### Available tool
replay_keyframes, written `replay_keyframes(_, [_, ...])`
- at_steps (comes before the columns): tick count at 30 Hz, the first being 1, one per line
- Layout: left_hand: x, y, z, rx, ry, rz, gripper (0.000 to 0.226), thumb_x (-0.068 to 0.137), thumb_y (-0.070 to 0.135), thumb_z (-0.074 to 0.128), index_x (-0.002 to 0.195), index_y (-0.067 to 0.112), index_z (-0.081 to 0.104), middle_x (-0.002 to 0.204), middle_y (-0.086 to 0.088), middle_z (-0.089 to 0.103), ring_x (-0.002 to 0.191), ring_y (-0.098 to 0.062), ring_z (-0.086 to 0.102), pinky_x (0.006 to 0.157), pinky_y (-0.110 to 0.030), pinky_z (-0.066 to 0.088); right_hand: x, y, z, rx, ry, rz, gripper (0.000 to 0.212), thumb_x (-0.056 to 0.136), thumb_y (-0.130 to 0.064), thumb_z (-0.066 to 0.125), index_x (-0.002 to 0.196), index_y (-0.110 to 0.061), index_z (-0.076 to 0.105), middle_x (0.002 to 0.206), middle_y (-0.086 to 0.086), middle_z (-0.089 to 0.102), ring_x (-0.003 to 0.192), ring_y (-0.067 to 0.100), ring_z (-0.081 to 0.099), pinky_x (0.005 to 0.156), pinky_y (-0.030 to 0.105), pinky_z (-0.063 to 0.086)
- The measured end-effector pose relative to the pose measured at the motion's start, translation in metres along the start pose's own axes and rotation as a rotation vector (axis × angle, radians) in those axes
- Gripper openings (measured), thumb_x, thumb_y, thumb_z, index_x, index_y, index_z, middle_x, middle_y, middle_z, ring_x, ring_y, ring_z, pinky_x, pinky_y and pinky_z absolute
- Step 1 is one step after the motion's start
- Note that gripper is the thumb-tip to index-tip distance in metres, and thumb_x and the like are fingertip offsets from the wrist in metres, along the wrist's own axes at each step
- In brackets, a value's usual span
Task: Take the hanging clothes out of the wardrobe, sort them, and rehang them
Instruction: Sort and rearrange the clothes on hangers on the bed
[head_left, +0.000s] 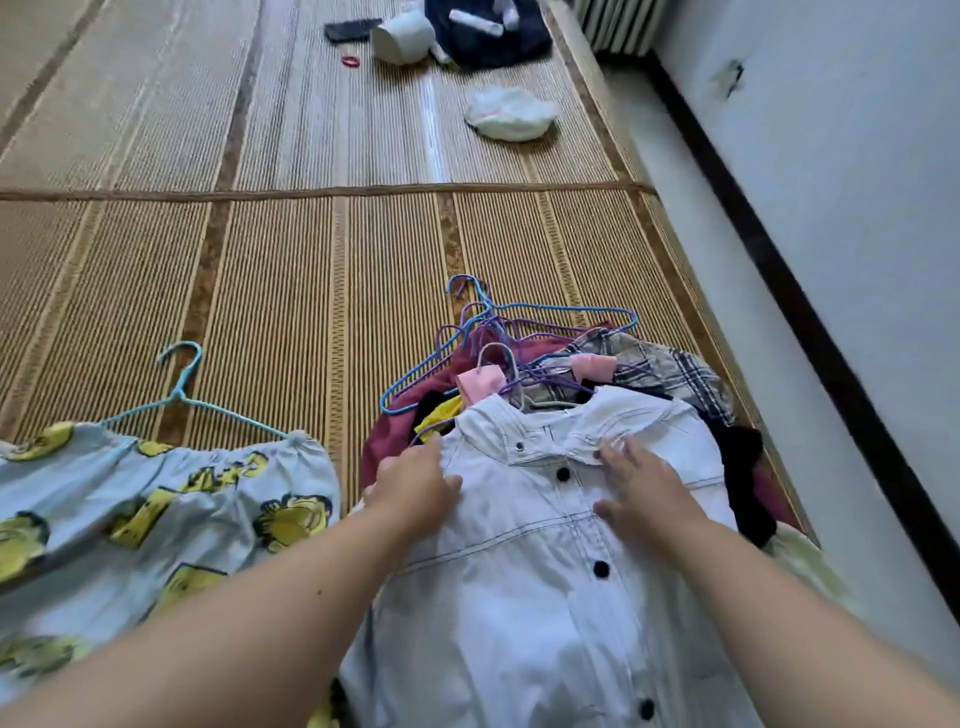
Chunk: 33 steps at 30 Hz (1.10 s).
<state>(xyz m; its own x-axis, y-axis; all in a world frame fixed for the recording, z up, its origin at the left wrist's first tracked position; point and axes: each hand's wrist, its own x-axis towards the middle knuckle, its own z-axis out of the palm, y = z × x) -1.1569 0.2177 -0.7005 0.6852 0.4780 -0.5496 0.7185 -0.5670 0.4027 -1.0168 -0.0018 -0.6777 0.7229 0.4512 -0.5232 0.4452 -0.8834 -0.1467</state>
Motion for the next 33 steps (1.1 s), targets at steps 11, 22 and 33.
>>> replay_keyframes(11, [-0.017, 0.029, 0.0, -0.057, -0.018, -0.109, 0.03, 0.097, 0.044, 0.032, 0.091, 0.019, 0.047, 0.111, -0.014, 0.06, 0.104, -0.034, 0.054, 0.097, -0.047, 0.04, -0.012, 0.018, -0.019, 0.085, -0.094, -0.101, 0.066, 0.088, -0.034, 0.058, 0.147, -0.028, 0.028, 0.158, 0.008, 0.009, 0.143, 0.026, 0.02, 0.114, 0.035, 0.024])
replay_keyframes(22, [-0.194, 0.079, -0.069, -0.167, 0.246, 0.2, 0.022, 0.096, 0.031, 0.047, 0.075, 0.025, 0.042, 0.072, 0.003, 0.051, 0.067, -0.016, 0.046, 0.057, -0.029, 0.032, -0.111, 0.057, -0.159, 0.153, 0.248, -0.167, 0.069, 0.087, -0.028, 0.059, 0.147, -0.026, 0.026, 0.154, 0.007, 0.022, 0.14, 0.026, 0.023, 0.114, 0.043, 0.023])
replay_keyframes(33, [-0.292, 0.09, -0.144, -0.064, 0.17, 0.367, 0.019, 0.095, 0.025, 0.051, 0.078, 0.019, 0.046, 0.074, 0.002, 0.051, 0.071, -0.015, 0.048, 0.06, -0.028, 0.033, -0.264, 0.056, -0.205, 0.341, 0.388, -0.321, 0.014, 0.092, -0.021, 0.053, 0.079, -0.025, 0.054, 0.077, -0.01, 0.056, 0.076, 0.015, 0.053, 0.061, 0.027, 0.035])
